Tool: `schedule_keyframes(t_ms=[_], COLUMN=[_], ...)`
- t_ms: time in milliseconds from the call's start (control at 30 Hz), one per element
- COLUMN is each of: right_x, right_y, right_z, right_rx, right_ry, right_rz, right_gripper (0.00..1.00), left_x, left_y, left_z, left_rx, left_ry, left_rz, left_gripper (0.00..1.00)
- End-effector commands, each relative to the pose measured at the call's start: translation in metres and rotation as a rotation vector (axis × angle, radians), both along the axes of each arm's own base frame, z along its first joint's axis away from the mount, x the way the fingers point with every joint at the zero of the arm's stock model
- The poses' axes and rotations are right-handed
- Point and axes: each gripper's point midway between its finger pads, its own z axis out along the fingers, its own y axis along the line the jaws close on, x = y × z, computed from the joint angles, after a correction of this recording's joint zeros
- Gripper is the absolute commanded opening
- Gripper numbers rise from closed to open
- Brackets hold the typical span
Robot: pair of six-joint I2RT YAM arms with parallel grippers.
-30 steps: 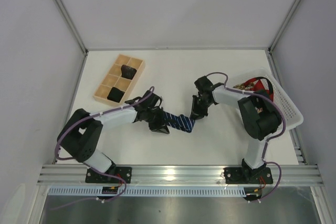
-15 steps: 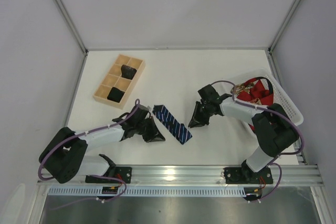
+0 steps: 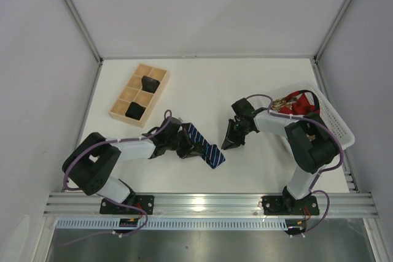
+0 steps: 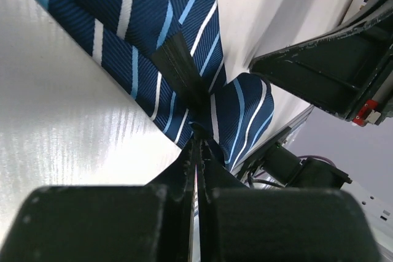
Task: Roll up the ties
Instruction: Roll the tie
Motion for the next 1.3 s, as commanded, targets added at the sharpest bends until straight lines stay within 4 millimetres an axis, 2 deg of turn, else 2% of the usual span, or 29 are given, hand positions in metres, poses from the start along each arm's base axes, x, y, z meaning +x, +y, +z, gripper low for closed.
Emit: schedule_keyframes(t_ms=[0,333,467,567,800,933,1200,1267], right_x=[0.013,0.014,0.013,0.01,-0.006,-0.005,0.025,0.024], right_y=[0.009,0.014,0.018,0.024,0.042,0.035,0.016,0.013], right_z=[0.004,0.006,0.007,0.01,0.008,0.007,0.014,0.012], right_rx=[0.033,0.056,0.064,0.074,0.091,0.062,0.001,-0.012], right_ry=[-0.032,-0.022,-0.022,-0.016,0.007,-0.01,-0.084,-0.079], right_rz=[0.008,0.012,0.016,0.03,0.099,0.104,0.116,0.124], right_gripper=[0.18,0.18,0.17,0.17,0.17,0.17,0.17,0.17], left_x=[0.012,0.006,0.006,0.011,0.015,0.015,-0.005,-0.009], left_y=[-0.014,-0.009,-0.015,-0.023,-0.026,-0.024,-0.007,-0.003], left_z=[0.015,0.008,0.006,0.008,0.004,0.005,0.01,0.013], left_rx=[-0.044,0.002,-0.019,-0.028,-0.016,-0.01,0.023,0.026], left_ry=[-0.041,-0.023,-0.013,-0.019,-0.017,-0.021,-0.014,-0.021], left_rz=[0.006,-0.004,-0.004,-0.009,-0.009,-0.011,-0.024,-0.024], left_gripper=[0.01,0.01,0.0,0.01,0.0,0.0,0.0,0.0])
